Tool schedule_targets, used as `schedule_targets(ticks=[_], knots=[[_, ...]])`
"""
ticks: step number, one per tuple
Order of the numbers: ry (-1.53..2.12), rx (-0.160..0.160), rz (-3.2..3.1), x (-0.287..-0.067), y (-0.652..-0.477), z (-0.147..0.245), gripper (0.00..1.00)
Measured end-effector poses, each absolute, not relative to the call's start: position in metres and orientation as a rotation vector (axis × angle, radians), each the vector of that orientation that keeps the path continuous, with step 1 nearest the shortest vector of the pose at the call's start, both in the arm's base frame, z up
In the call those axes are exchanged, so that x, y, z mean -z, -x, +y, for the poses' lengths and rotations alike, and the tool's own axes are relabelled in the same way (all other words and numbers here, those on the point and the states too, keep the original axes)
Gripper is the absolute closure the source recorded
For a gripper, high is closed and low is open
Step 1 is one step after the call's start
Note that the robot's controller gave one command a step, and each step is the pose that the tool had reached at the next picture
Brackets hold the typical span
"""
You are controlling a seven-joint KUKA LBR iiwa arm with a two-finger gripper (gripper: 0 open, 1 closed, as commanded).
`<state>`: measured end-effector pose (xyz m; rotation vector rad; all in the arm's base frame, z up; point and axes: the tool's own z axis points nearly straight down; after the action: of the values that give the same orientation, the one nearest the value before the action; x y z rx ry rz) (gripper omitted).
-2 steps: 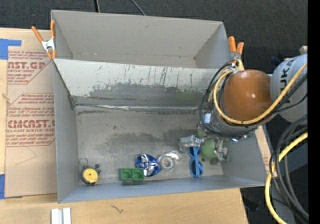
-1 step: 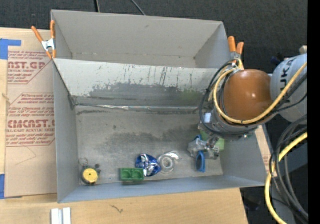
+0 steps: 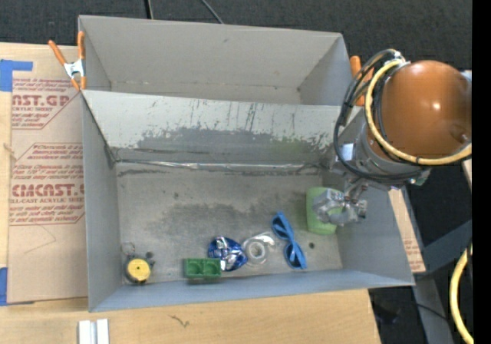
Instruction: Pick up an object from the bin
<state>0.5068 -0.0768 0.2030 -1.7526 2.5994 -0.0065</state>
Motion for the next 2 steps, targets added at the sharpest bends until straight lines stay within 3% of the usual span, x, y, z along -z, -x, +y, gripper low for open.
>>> schedule_targets(ticks=[1, 2], knots=[[1.556, -0.008, 2.733, -0.1306, -0.4874, -0.0839, 1.0], [1.555, -0.003, 2.729, -0.1332, -0.4886, -0.0838, 0.0]])
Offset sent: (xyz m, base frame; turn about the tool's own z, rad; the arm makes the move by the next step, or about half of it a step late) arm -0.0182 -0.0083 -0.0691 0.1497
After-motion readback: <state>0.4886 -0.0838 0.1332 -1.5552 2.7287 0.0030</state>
